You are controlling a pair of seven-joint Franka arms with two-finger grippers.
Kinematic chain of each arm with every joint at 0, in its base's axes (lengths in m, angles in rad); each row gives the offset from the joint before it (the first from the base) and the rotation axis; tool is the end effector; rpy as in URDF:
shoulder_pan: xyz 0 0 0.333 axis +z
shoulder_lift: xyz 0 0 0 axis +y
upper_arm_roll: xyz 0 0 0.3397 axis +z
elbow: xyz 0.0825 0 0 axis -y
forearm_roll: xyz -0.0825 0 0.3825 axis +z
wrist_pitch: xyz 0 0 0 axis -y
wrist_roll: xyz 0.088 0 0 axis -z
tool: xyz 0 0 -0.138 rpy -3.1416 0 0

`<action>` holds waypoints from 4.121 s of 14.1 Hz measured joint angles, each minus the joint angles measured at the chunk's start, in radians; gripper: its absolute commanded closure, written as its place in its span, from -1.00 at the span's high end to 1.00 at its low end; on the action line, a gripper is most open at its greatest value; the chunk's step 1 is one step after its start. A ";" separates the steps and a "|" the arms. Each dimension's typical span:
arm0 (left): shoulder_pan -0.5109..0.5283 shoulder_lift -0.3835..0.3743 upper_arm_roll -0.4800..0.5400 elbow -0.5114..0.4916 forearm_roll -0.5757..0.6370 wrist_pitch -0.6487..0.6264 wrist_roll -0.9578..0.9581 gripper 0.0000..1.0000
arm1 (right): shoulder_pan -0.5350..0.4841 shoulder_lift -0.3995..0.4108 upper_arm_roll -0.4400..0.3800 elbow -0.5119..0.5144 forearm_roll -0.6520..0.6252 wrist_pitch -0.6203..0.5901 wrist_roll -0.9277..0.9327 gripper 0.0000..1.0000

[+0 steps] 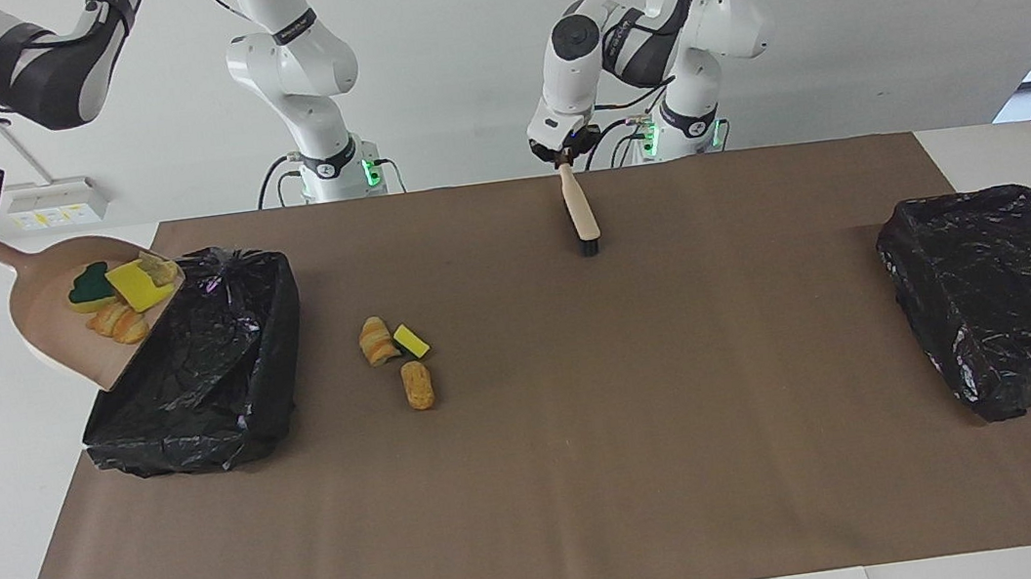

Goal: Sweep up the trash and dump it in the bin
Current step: 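Carry the dustpan to the nearer black bag and tip it with the right gripper, then return the dustpan to the mat center with the right gripper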

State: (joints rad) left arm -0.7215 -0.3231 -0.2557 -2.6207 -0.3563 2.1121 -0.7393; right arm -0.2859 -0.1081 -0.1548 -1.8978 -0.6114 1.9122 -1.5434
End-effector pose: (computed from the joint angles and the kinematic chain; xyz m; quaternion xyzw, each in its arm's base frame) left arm 0.1927 -0.3229 0.3346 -0.9905 0.0018 0.1377 0.0013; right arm 0.4670 -0.2879 0.5670 0.7692 0.5709 -0.2034 0.2029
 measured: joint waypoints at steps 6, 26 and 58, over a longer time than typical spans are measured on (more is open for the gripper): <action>0.083 0.039 0.006 0.095 0.032 -0.048 0.083 1.00 | 0.034 0.000 0.007 -0.034 -0.111 0.037 -0.001 -1.00; 0.693 0.292 0.032 1.157 0.347 -0.770 0.665 1.00 | 0.061 -0.025 0.292 0.225 0.056 -0.406 0.395 -1.00; 0.681 0.334 0.186 1.198 0.348 -0.757 0.762 1.00 | 0.835 0.639 0.371 0.400 0.645 0.185 2.284 0.74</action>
State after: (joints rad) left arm -0.0407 0.0109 -0.0695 -1.4229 -0.0080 1.3553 0.0222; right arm 0.5490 0.5309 0.2166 -1.4976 0.0331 2.0969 0.7409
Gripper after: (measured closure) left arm 0.000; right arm 0.670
